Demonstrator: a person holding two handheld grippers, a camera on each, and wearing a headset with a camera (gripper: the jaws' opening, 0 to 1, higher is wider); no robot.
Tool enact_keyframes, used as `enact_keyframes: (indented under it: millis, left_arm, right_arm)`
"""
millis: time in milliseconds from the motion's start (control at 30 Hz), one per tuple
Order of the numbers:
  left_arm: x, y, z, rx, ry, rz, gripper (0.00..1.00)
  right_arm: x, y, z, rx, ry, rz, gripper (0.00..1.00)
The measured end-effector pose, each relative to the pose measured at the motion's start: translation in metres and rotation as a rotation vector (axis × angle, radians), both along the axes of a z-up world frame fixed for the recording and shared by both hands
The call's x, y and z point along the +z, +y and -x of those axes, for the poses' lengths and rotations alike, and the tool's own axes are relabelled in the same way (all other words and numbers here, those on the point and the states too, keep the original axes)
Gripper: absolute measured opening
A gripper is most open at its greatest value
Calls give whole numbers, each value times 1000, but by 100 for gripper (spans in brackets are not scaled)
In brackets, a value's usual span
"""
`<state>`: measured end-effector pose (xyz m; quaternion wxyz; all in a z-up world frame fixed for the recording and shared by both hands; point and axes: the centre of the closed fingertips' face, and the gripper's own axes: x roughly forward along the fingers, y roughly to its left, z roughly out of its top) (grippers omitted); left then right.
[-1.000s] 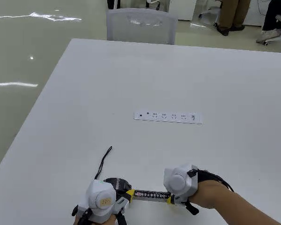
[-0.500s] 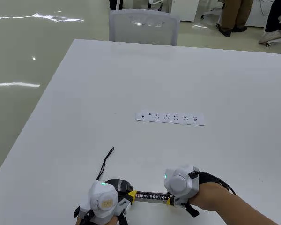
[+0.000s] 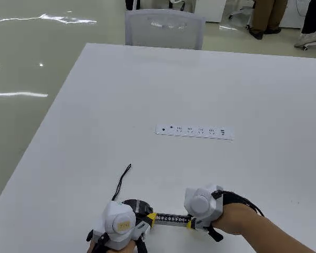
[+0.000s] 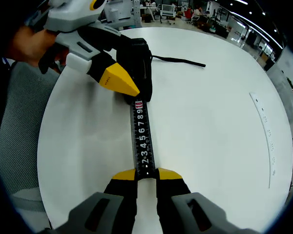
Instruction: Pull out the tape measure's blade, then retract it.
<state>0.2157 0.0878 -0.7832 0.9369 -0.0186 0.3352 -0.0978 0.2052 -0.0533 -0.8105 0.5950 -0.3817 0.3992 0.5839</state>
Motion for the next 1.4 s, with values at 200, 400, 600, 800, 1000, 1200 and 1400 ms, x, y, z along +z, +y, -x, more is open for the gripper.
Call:
enact_keyframes:
  millis: [200, 400, 600, 800, 1000, 1200, 1400]
  left_arm:
    - [-2, 1, 0, -1, 1, 2, 59]
    - [0, -1, 0, -2, 1, 3, 59]
    - [-1, 0, -1, -2, 1, 5, 59]
    - [-2, 0, -1, -4, 1, 5, 59]
    - [0, 0, 0, -5, 1, 5, 59]
    - [1, -1, 1, -6, 1, 6, 59]
    - [3, -2, 1, -8, 0, 6, 59]
  right_arm:
    - [-1, 5, 0, 0, 1, -6, 13]
    - [-1, 13, 1, 1, 2, -13, 13]
    - [0, 18, 2, 9, 1, -18, 13]
    - [-2, 21, 1, 12, 1, -22, 13]
    - [-1, 25, 1, 13, 4, -32, 13]
    - [-2, 27, 1, 15, 6, -38, 13]
    - [-1, 31, 2, 16, 8, -42, 13]
